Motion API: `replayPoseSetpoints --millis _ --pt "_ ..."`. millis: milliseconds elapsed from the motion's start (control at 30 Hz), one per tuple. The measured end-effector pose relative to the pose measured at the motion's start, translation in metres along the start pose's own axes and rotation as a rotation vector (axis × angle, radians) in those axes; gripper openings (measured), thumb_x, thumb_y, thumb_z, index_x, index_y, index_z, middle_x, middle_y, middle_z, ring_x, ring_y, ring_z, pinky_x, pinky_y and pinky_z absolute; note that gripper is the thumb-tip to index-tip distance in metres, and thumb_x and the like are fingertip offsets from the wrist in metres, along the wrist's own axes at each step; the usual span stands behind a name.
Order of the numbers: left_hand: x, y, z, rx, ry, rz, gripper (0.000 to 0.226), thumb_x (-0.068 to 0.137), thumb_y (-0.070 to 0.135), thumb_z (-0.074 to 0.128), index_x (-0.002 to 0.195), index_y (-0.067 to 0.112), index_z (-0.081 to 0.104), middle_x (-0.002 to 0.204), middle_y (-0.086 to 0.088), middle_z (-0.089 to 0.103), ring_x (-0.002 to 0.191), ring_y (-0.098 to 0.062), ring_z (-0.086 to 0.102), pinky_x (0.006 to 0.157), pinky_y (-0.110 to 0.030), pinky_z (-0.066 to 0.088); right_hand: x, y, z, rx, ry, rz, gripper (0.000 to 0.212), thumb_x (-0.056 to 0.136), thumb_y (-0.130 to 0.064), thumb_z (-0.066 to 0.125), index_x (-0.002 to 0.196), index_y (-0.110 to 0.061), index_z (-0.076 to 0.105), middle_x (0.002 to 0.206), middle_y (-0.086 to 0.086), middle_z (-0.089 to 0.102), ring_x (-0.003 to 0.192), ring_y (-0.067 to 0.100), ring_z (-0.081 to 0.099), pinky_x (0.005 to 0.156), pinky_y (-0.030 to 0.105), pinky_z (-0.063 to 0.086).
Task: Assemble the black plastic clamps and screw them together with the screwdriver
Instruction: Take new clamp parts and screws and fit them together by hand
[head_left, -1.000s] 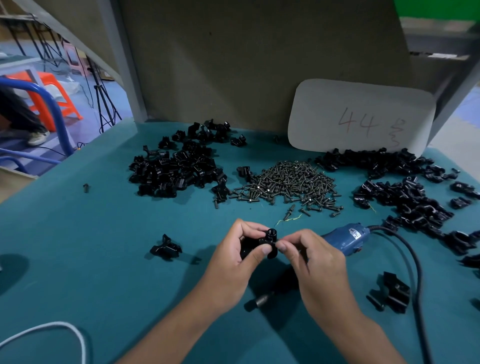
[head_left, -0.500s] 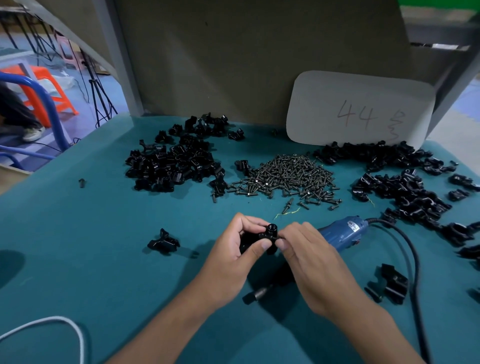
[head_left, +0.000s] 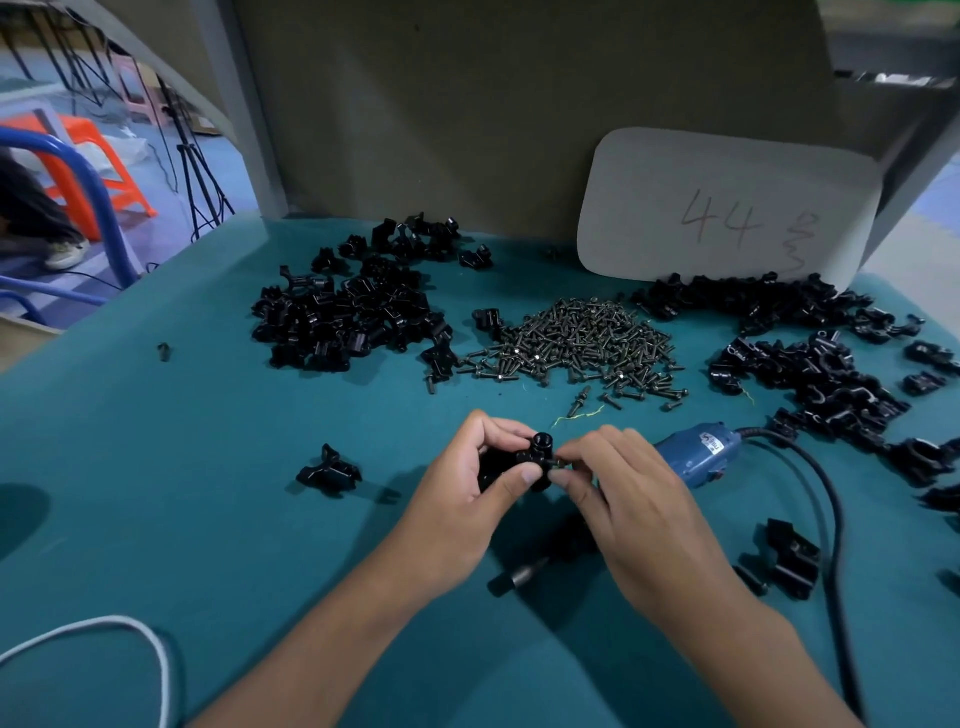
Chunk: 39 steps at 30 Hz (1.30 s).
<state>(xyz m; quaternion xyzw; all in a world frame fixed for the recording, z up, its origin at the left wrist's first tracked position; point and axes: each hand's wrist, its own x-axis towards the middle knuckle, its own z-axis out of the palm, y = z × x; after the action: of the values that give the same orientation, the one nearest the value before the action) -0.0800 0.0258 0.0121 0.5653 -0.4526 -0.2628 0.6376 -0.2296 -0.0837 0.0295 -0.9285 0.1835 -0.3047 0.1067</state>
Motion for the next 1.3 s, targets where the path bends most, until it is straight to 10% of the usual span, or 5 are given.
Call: replayPoseSetpoints --millis 267,500,767,1000,1300 --pt "-0.005 0.002 0.007 0.060 -0.014 0.067 0.019 0.092 0.039 0.063 0.102 0.026 0.055 0.117 0.017 0.063 0.118 -0.012 0.061 0.095 -0.022 0.047 0.000 -0.011 0.000 0.169 -0.096 0.268 0.048 0.102 -0.056 0.021 0.067 -0.028 0.039 0.060 -0.009 0.044 0.065 0.014 0.046 0.062 0.040 0.038" --pt "-0.004 0.002 0.008 0.003 0.022 0.042 0.019 0.090 0.041 0.067 0.098 0.028 0.057 0.116 0.012 0.065 0.114 -0.014 0.063 0.095 -0.024 0.049 -0.001 -0.005 -0.008 0.093 -0.113 0.122 0.029 0.106 -0.046 0.028 0.093 -0.027 0.047 0.086 -0.014 0.044 0.083 0.010 0.046 0.072 0.026 0.034" --pt "-0.005 0.003 0.009 -0.032 0.036 0.084 0.012 0.089 0.037 0.068 0.095 0.041 0.058 0.115 0.010 0.066 0.114 -0.019 0.063 0.096 -0.027 0.050 -0.003 -0.014 0.008 0.176 -0.074 0.252 0.036 0.107 -0.049 0.021 0.075 -0.035 0.027 0.069 -0.008 0.038 0.068 0.015 0.042 0.060 0.039 0.038" --pt "-0.001 0.000 0.007 -0.045 0.010 0.035 0.016 0.089 0.018 0.069 0.097 0.015 0.055 0.111 0.014 0.067 0.109 -0.004 0.063 0.092 -0.017 0.047 -0.004 -0.005 0.005 0.208 -0.088 0.166 0.024 0.108 -0.046 0.029 0.093 -0.033 0.042 0.088 -0.020 0.040 0.086 0.012 0.044 0.076 0.027 0.035" --pt "-0.006 0.005 0.008 0.015 0.003 0.096 0.013 0.091 0.034 0.066 0.098 0.029 0.056 0.118 0.011 0.065 0.114 -0.019 0.063 0.095 -0.033 0.052 -0.003 -0.015 0.003 0.191 -0.096 0.314 0.049 0.101 -0.061 0.016 0.069 -0.027 0.033 0.057 -0.005 0.039 0.059 0.018 0.042 0.056 0.045 0.037"
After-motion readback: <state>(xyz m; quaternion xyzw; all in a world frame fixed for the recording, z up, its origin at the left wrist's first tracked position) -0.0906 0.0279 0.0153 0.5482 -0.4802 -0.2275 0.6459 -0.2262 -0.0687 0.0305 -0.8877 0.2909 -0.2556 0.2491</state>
